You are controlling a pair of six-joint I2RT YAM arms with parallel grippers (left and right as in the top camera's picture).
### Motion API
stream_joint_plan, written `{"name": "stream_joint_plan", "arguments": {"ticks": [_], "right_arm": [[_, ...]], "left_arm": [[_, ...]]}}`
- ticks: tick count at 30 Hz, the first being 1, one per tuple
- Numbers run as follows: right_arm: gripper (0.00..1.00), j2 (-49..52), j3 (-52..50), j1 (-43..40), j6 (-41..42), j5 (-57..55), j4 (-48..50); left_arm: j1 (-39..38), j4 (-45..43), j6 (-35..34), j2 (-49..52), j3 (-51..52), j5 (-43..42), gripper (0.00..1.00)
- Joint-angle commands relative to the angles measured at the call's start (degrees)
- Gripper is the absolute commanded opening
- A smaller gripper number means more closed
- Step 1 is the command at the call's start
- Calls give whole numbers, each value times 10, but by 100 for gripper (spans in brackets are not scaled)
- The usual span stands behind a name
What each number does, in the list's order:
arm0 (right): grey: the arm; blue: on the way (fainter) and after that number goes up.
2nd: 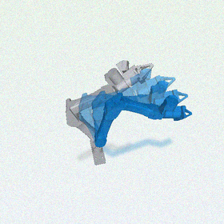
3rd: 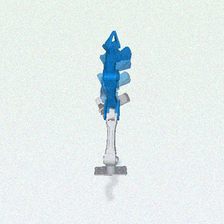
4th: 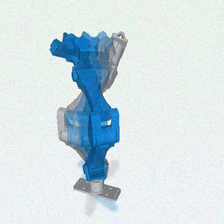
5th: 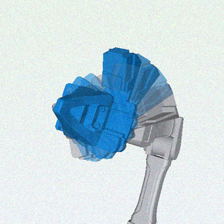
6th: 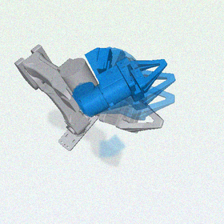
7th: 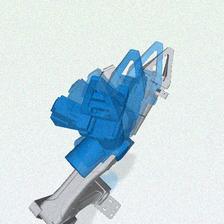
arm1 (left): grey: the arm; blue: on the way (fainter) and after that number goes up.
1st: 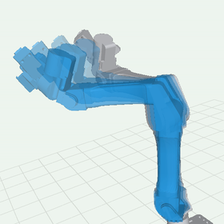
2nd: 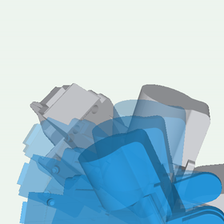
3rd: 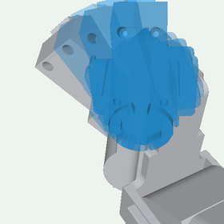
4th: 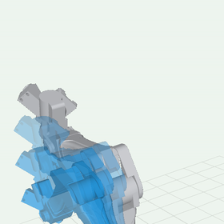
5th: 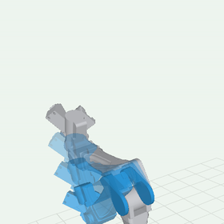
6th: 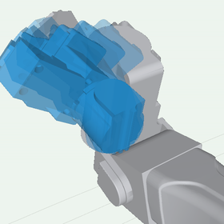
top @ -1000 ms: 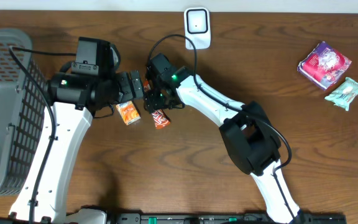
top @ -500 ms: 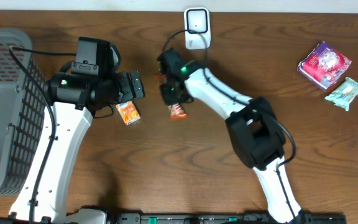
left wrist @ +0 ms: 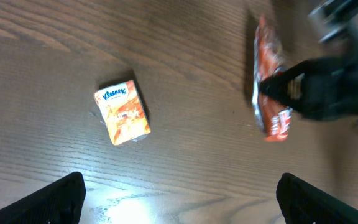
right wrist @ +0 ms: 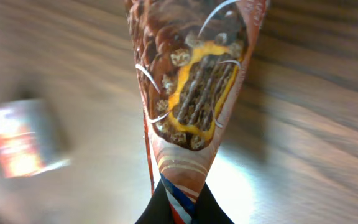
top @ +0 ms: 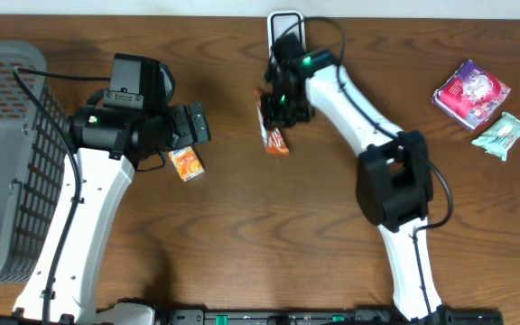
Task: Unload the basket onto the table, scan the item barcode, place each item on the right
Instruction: 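Hold the TOP bar up to the barcode scanner and rotate it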
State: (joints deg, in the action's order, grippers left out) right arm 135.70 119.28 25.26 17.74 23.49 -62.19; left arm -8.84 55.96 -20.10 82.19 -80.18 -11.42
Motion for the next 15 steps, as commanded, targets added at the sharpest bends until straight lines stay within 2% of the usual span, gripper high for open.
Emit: {"name": "stream_joint_plan", "arguments": {"ticks": [1,6,8,11,15], "right_arm": [[1,0,62,-40,-7,221,-3],[2,0,77,-84,77,405,17],[2,0,77,-95,111,429,10],[2,0,77,-104,116,462,-4],[1,0,77,-106,159,548,-21]], "left_arm": [[1,2,3,2,-3,4,98],[1,2,3,2,-3,4,98],[1,2,3,2,-3,4,98],[1,2,3,2,-3,3,98],[1,2,3,2,-3,4,98]]}}
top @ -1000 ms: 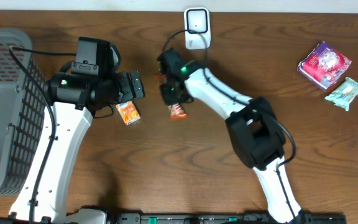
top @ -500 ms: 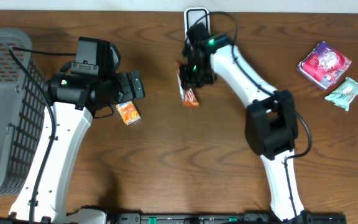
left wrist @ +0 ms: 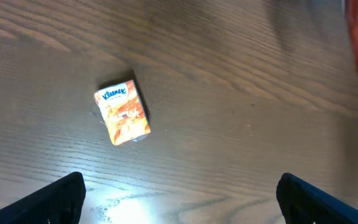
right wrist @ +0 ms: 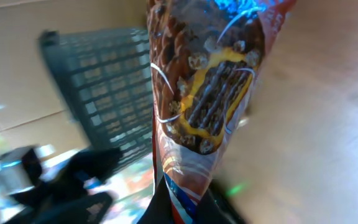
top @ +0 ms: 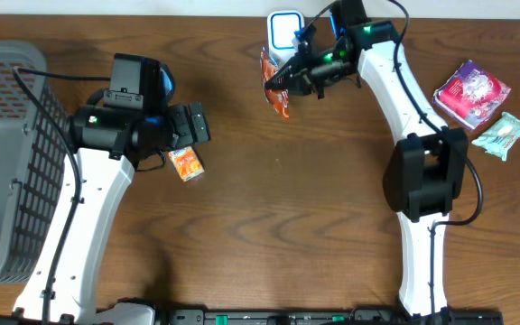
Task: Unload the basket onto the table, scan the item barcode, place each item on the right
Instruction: 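Hold the TOP bar up to the barcode scanner and rotate it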
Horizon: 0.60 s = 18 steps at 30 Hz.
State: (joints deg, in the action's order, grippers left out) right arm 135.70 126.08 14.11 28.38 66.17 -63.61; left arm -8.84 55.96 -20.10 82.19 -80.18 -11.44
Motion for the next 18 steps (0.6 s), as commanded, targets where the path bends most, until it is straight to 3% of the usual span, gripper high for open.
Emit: {"name": "stream_joint_plan", "arguments": {"ticks": [1,5,11,18], "right_arm": [[2,0,9,6,68,143,-7],[2,0,9,8,79,149,-2],[1,0,9,21,59,-105,7],[1,0,17,53,65,-345,189]], "left_arm": [[1,2,3,2,-3,4,98],[1,2,3,2,-3,4,98],[1,2,3,2,-3,4,98],[1,2,3,2,-3,4,98]]}}
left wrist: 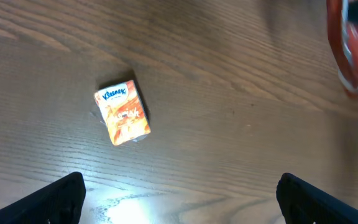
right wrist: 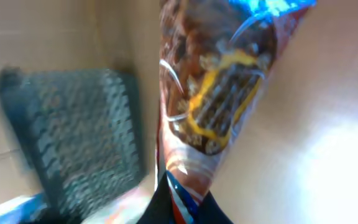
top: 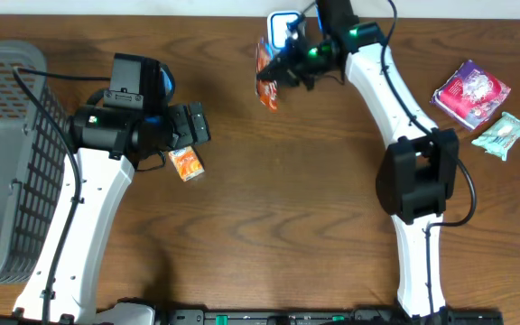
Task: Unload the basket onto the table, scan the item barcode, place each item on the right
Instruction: 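Hold the TOP bar up to the barcode scanner and rotate it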
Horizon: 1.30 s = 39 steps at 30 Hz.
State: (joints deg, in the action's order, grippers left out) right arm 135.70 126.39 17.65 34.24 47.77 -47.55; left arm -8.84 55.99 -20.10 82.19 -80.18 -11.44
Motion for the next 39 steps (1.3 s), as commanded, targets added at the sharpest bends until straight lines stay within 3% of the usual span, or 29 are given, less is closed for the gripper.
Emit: {"name": "stream_joint_plan", "arguments": {"ticks": [1,6,10,19,27,39], "right_arm": [[1,0,14,24,18,-232,45],[1,0,14,60,30,-567,111],[1,2,14,81,-12,-694,181],[1,57,13,69,13,-672,242],[1,68,14,33,21,-577,254],[1,-107,14,-15,21,-577,100]], "left_arm": [[1,2,3,2,-3,4,98],[1,2,3,2,-3,4,98],[1,2,3,2,-3,4,98],[1,2,3,2,-3,4,98],[1,2,3,2,-3,4,98],[1,2,3,2,-3,4,98]]}}
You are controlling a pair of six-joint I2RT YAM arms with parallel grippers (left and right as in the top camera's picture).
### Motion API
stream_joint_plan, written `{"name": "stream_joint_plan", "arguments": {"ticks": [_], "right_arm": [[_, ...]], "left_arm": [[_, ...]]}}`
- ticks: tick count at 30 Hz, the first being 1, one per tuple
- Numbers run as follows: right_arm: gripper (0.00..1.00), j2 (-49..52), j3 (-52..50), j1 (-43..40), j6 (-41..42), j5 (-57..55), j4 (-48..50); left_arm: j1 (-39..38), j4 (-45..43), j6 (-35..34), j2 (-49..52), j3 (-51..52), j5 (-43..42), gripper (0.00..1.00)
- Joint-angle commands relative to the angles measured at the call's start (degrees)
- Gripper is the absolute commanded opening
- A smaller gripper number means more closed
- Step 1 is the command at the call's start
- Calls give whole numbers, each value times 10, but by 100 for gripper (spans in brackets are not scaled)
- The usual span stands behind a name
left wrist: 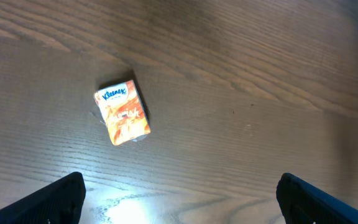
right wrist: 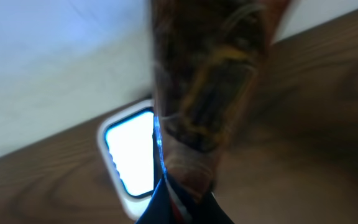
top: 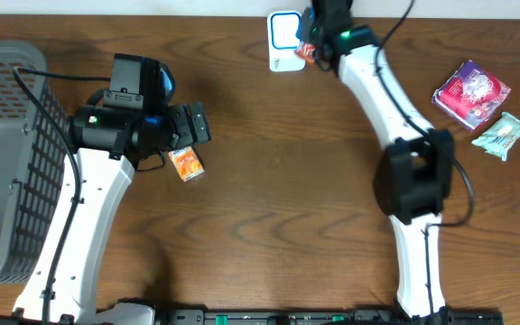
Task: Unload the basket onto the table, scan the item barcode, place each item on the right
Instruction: 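Hold the TOP bar up to the barcode scanner and rotate it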
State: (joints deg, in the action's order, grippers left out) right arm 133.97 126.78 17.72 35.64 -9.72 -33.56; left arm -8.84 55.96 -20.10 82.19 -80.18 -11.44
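Observation:
My right gripper [right wrist: 180,208] is shut on the end of a red-brown snack packet [right wrist: 213,93], which it holds beside the white scanner [right wrist: 129,158] with its lit window. From overhead the packet [top: 303,50] shows only as a red sliver next to the scanner [top: 283,41] at the table's far edge. An orange Kleenex pack [left wrist: 122,112] lies flat on the wood below my left gripper [left wrist: 179,199], which hangs open above it with nothing between its fingers.
A grey wire basket [top: 7,153] stands at the left edge. A pink packet [top: 471,93] and a pale green packet [top: 502,136] lie at the right. The orange pack [top: 186,163] sits just right of my left arm.
My right gripper has carried the snack packet from left of the scanner to close beside its right side. The packet has left the left wrist view. My left arm has not moved.
The right gripper first held the snack packet low over mid-table, near the orange pack. Then it held it raised just below the scanner, then at the scanner's left, and now against the scanner's right side. The left gripper stayed open above the orange pack throughout.

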Motion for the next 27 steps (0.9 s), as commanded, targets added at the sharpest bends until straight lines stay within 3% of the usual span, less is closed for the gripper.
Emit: {"name": "stream_joint_plan", "arguments": {"ticks": [1,10,21,27], "right_arm": [[1,-103,10,-18,7,-2,-57],[1,-217,10,-16,7,31,-216],[2,-208,9,-15,7,30,-248],[9,-205,9,-15,7,30,-259]], "left_arm": [[1,2,3,2,-3,4,98],[1,2,3,2,-3,4,98],[1,2,3,2,-3,4,98],[1,2,3,2,-3,4,98]]}}
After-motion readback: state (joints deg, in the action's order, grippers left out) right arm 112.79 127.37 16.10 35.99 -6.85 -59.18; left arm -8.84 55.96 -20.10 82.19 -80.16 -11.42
